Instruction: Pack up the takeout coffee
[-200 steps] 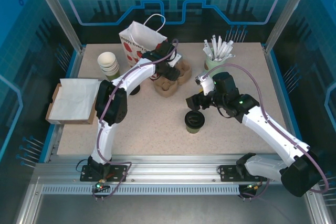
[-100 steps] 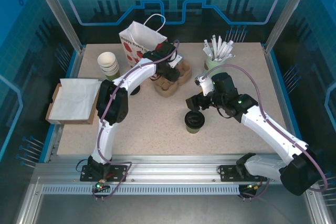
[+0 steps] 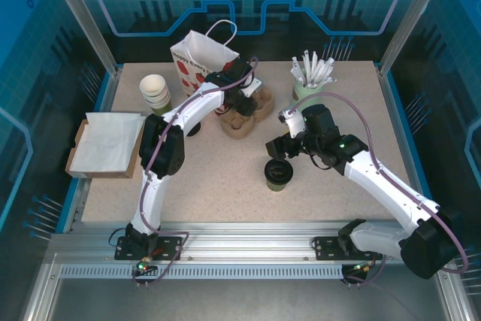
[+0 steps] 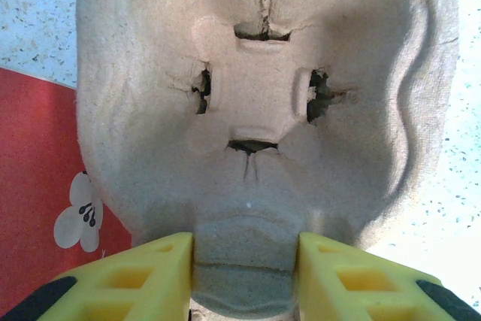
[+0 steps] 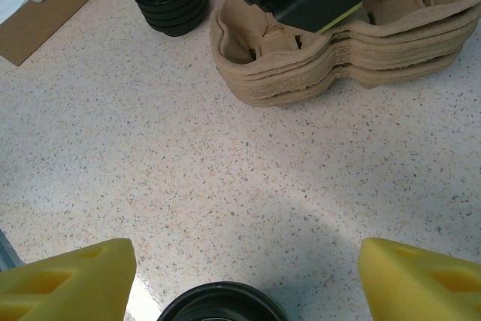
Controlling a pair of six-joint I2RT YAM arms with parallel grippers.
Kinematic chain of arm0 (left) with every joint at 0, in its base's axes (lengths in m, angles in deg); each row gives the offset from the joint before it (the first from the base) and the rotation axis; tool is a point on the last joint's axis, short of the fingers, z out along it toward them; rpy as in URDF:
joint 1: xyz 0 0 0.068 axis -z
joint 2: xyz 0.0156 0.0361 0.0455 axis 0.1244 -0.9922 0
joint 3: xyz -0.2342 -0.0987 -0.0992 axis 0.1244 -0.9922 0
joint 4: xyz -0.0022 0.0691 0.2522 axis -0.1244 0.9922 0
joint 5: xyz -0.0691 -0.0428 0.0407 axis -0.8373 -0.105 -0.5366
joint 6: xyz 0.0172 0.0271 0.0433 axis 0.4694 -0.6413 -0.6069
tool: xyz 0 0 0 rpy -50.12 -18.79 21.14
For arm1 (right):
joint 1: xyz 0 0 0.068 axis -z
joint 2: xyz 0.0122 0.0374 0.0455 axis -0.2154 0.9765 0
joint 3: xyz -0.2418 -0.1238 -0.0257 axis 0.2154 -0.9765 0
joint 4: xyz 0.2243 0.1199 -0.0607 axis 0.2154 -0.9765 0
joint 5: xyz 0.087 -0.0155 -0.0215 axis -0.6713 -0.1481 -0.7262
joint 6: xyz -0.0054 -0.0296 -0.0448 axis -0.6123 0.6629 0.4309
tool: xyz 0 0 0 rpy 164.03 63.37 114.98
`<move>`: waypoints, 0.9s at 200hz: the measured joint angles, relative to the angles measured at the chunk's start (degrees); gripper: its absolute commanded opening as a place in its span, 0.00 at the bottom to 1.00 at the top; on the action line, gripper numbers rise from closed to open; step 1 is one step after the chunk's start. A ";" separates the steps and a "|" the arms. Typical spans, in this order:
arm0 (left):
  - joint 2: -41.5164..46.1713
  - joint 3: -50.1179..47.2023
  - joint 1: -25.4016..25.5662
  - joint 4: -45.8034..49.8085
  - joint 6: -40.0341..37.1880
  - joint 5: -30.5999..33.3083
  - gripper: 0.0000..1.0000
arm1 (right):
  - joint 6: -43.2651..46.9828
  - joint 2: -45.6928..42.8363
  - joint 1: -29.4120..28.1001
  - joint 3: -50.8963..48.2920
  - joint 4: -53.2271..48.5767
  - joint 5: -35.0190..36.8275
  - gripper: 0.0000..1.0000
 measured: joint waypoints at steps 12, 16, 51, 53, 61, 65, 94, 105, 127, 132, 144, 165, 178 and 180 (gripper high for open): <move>0.04 0.00 0.00 0.09 0.00 0.00 0.38 | 0.00 0.00 0.00 0.00 0.00 0.00 0.79; 0.11 0.00 0.00 0.11 0.00 0.00 0.38 | 0.00 0.00 0.00 0.00 0.00 0.00 0.79; 1.22 0.00 0.00 0.74 -0.04 0.00 0.38 | 0.00 0.00 0.00 0.00 -0.50 0.00 0.79; 1.36 0.00 0.00 0.79 -0.04 0.00 0.38 | 0.02 0.00 0.00 0.00 -0.55 0.00 0.78; 1.90 0.00 0.00 0.90 -0.15 0.00 0.38 | 0.00 0.00 0.00 0.00 -0.59 0.00 0.79; 2.14 0.00 0.00 0.96 -0.24 0.00 0.38 | 0.00 0.00 0.00 0.00 -0.61 0.00 0.78; 4.22 0.00 0.00 1.16 -0.85 -0.04 0.38 | 0.00 0.00 0.00 0.00 -0.83 0.04 0.78; 4.94 0.00 0.00 1.18 -0.85 -0.11 0.38 | 0.00 -0.02 0.00 0.00 -1.03 0.04 0.78; 6.99 -0.42 0.00 1.16 -0.74 -1.33 0.38 | 0.00 -0.52 0.00 0.00 -1.62 0.55 0.78; 7.80 -0.90 0.00 1.14 -0.61 -1.64 0.38 | 0.00 -0.87 -0.02 0.00 -1.81 0.85 0.78; 10.86 -3.23 0.22 0.76 -0.17 -2.40 0.38 | 0.00 -2.16 -0.04 0.00 -2.34 1.53 0.78; 19.23 -10.84 1.01 -1.03 1.18 -2.64 0.38 | -0.02 -5.44 -0.04 0.02 -3.19 2.43 0.78; 25.53 -16.98 1.99 -2.97 2.43 -2.71 0.38 | -0.02 -7.74 -0.04 0.11 -3.76 3.17 0.78; 26.71 -18.12 2.16 -3.23 2.62 -2.73 0.38 | -0.02 -8.13 -0.04 0.13 -3.87 3.21 0.78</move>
